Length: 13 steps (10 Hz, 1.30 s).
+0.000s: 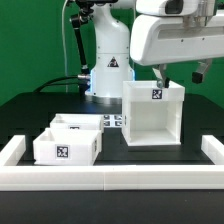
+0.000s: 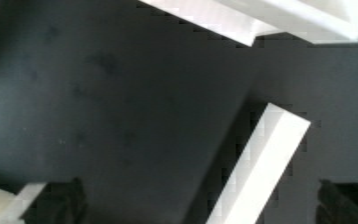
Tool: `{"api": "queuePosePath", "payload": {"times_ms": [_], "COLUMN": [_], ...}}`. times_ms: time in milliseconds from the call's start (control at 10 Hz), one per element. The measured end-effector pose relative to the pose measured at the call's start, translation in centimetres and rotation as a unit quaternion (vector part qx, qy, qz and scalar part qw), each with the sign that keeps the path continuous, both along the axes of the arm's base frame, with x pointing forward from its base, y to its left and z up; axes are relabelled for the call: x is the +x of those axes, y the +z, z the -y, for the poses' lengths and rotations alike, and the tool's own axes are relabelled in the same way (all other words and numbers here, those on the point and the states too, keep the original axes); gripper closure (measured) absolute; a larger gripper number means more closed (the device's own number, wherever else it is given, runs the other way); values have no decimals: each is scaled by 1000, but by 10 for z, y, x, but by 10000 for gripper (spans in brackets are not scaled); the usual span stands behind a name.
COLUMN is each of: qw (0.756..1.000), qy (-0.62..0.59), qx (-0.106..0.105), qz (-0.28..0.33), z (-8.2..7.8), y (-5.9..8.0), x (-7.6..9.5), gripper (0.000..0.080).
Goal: Assemble drawer
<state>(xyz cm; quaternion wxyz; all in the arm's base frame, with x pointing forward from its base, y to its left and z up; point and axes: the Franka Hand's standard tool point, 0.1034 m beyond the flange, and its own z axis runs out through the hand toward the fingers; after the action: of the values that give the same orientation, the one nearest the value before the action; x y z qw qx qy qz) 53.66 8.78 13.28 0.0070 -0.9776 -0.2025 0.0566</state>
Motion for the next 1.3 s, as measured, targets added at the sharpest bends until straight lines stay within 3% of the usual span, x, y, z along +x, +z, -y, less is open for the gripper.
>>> {"api": "queuePosePath", "payload": {"times_ms": [200, 600, 800, 1100, 1200, 1300], "qw": [993, 994, 994, 994, 991, 990], "qy": [-115, -110, -107, -109, -131, -138], "qx": [-17, -28, -33, -29, -7, -1], "qz": [-3, -1, -9, -8, -16, -14], "z": [-2, -11, -11, -11, -10, -11], "y": [2, 13, 6, 5, -3, -10], "x": [-11, -57, -78, -75, -77, -83], "gripper": [150, 150, 150, 150, 150, 150]}}
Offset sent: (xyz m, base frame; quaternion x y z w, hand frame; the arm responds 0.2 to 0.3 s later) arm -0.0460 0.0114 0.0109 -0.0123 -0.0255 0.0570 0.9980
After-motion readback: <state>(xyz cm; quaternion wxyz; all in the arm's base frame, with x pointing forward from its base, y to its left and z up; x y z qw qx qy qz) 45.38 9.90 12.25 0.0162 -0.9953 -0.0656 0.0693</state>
